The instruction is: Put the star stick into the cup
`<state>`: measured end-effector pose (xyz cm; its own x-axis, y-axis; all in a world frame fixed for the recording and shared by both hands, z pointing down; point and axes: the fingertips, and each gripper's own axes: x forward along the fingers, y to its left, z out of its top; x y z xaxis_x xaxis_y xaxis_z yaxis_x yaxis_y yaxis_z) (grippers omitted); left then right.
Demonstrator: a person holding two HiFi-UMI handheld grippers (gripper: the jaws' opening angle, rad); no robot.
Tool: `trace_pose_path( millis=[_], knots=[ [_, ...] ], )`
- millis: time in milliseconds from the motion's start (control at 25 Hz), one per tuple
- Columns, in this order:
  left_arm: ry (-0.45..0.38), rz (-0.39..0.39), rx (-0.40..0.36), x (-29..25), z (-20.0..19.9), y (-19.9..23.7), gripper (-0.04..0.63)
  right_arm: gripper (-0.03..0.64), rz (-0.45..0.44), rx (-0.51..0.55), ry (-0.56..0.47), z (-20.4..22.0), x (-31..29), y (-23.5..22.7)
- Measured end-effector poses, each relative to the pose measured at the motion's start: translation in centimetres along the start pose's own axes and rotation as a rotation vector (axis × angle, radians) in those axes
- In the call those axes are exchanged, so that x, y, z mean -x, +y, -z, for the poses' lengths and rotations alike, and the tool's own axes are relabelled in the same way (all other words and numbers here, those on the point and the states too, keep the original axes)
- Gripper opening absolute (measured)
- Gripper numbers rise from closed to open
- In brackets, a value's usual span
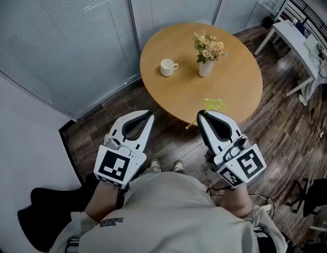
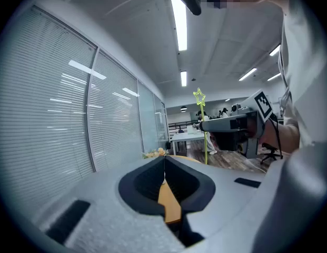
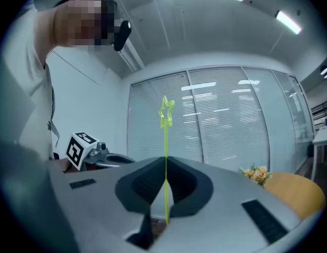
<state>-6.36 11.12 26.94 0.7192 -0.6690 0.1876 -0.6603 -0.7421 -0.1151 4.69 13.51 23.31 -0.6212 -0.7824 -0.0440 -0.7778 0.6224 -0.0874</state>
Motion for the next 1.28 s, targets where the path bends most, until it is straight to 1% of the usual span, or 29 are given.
trace_pose_path(
  millis=[120,280,400,680,840,960,1160,1280],
  knots=[
    [-0.007,0.012,-0.014,-0.2,0.2,0.3,0.023,0.031,-0.001,0.003,-0.005,-0.1,-0.1,-0.1],
    [-0.009,0.01,0.014,-0.4,0.0,0.3,0.023,0.031,-0.008,0.008,-0.004,-0.1,-0.1,-0.2],
    [-0.005,-0.001,0.001,-0.3,0.1,0.5,0.023,0.031,-0.005,0.008,-0.007,-0.1,-0.1,-0.3],
    [-0.024,-0.002,-0.015,-0.7,-0.1,0.3,0.023,0.031,0.016,0.03,-0.018,-0.2,0.1,-1.0],
    [-0.012,-0.008,0.001,-1.0,0.5,0.0,0.023,0.031,0.013,0.033,-0.016,0.4,0.2,-1.3],
    [-0.008,-0.008,-0.008,-1.3,1.2,-0.3,0.023,0.031,0.006,0.031,-0.01,1.1,0.4,-1.4],
    [0.011,-0.02,-0.005,-2.6,0.1,-1.7,0.023,0.031,-0.014,0.018,-0.004,0.5,1.5,-2.8],
    [0.022,-0.039,0.005,-3.1,0.2,-2.3,0.023,0.031,-0.027,0.018,0.003,0.9,1.9,-3.4]
  ],
)
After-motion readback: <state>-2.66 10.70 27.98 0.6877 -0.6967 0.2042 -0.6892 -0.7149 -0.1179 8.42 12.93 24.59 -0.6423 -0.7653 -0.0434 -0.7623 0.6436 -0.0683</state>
